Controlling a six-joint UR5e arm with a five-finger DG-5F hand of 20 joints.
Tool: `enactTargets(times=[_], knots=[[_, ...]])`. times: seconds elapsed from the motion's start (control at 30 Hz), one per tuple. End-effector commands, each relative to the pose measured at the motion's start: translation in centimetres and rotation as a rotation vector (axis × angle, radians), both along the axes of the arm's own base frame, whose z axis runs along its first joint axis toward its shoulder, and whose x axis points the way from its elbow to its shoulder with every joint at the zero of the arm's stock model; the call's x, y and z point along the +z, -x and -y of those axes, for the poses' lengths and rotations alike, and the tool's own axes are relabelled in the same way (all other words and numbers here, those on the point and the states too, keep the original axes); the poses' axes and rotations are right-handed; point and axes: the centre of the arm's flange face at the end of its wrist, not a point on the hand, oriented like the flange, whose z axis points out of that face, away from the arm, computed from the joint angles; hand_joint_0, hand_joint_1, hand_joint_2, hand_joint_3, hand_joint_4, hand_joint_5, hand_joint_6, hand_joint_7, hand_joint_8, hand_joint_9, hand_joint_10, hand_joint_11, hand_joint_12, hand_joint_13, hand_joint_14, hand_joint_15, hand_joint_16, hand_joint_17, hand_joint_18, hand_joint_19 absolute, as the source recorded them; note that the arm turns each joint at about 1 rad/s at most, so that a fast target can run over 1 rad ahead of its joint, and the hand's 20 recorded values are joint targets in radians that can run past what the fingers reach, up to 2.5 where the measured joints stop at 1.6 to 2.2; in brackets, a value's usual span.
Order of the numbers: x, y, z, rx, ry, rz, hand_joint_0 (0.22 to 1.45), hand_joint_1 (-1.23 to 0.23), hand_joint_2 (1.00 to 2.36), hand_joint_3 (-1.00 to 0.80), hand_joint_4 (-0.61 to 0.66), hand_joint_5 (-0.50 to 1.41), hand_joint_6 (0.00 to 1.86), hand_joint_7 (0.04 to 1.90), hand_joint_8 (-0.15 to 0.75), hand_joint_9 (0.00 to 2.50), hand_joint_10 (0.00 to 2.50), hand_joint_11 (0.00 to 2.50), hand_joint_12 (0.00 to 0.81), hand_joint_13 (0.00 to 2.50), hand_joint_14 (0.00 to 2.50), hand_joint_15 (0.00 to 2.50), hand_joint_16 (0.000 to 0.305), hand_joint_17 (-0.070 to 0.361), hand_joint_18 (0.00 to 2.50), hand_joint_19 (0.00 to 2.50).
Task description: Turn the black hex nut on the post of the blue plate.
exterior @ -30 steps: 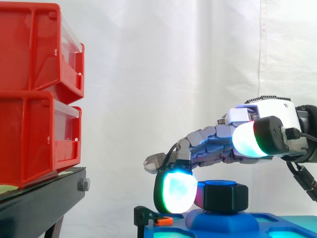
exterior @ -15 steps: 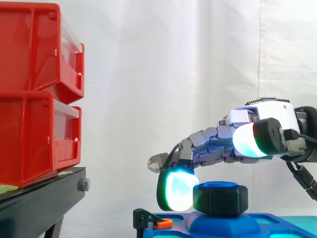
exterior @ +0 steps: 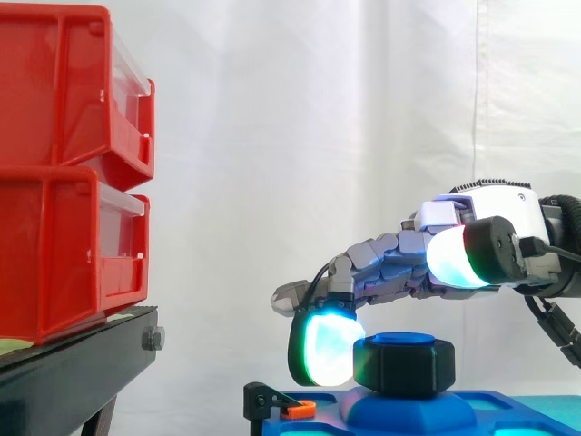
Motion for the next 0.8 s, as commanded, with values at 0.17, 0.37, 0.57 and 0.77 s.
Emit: enactTargets(times=[0.17, 0.37, 0.57, 0.77], knots=[[0.0, 0.1, 0.5, -0.005, -0.003, -0.001, 0.47, -0.15, 1.0, -0.5, 0.34, -0.19, 0.5, 1.0, 0.299, 0.27, 0.0, 0.0, 0.377, 0.15, 0.0, 0.04, 0.053, 0.12, 0.16, 0.27], [0.5, 0.0, 0.8, -0.009, -0.003, 0.006, 0.47, -0.15, 1.0, -0.5, 0.34, -0.19, 0.5, 0.99, 0.297, 0.27, 0.0, 0.0, 0.376, 0.16, 0.0, 0.04, 0.054, 0.12, 0.16, 0.28], [1.9, -0.6, 0.9, 0.003, 0.002, 0.032, 0.47, -0.15, 1.0, -0.5, 0.34, -0.19, 0.5, 0.99, 0.297, 0.27, 0.0, 0.0, 0.377, 0.16, 0.0, 0.04, 0.053, 0.12, 0.16, 0.28], [2.2, -0.9, 0.5, 0.009, 0.002, 0.038, 0.47, -0.15, 1.0, -0.5, 0.34, -0.19, 0.5, 0.99, 0.296, 0.27, 0.0, 0.0, 0.377, 0.16, 0.0, 0.05, 0.053, 0.12, 0.16, 0.28]])
